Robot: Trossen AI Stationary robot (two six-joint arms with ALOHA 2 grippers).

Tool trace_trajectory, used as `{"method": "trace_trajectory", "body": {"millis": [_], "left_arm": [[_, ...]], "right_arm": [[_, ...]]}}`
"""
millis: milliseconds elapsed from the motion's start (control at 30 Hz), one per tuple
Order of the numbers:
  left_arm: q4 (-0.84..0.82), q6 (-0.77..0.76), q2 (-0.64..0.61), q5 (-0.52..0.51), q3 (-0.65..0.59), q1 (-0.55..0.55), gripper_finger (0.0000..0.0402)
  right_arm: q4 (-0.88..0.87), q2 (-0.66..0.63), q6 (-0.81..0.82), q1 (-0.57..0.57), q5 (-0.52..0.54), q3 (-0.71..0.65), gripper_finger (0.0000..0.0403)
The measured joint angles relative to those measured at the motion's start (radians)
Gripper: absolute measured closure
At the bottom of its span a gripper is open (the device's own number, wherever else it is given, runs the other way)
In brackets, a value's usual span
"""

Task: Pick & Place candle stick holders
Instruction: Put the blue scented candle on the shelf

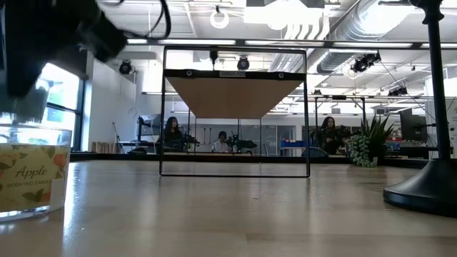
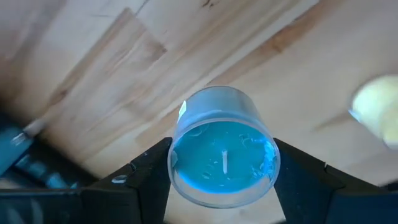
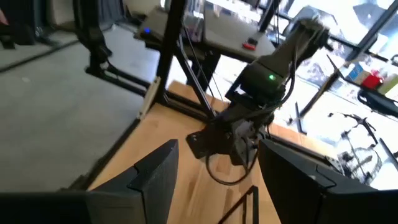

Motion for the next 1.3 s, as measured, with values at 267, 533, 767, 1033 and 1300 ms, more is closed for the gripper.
{"method": "trace_trajectory", "body": {"millis": [267, 533, 767, 1033, 1300], "left_arm": [[-0.269, -0.009, 0.000, -0.081, 0.301, 0.000, 0.0175], [-0.375, -0.008, -0.001, -0.148, 0.584, 0.000, 0.0176], [-0.373, 0.013, -0.002, -0.243, 0.707, 0.000, 0.0176], [-0.375, 0.017, -0.001, -0.301, 0.708, 0.001, 0.0177], [-0.369, 0.041, -0.001, -0.346, 0.708, 0.001, 0.0177]], "right_arm": [[-0.015, -0.139, 0.004, 0.105, 0.040, 0.002, 0.0187], [-0.256, -0.215, 0.237, 0.170, 0.332, 0.002, 0.0187], [-0.499, -0.199, 0.522, 0.160, 0.377, 0.002, 0.0187], [-0.523, -0.088, 0.480, 0.114, 0.178, 0.000, 0.0187], [-0.350, 0.010, 0.325, 0.011, 0.103, 0.000, 0.0187]]}}
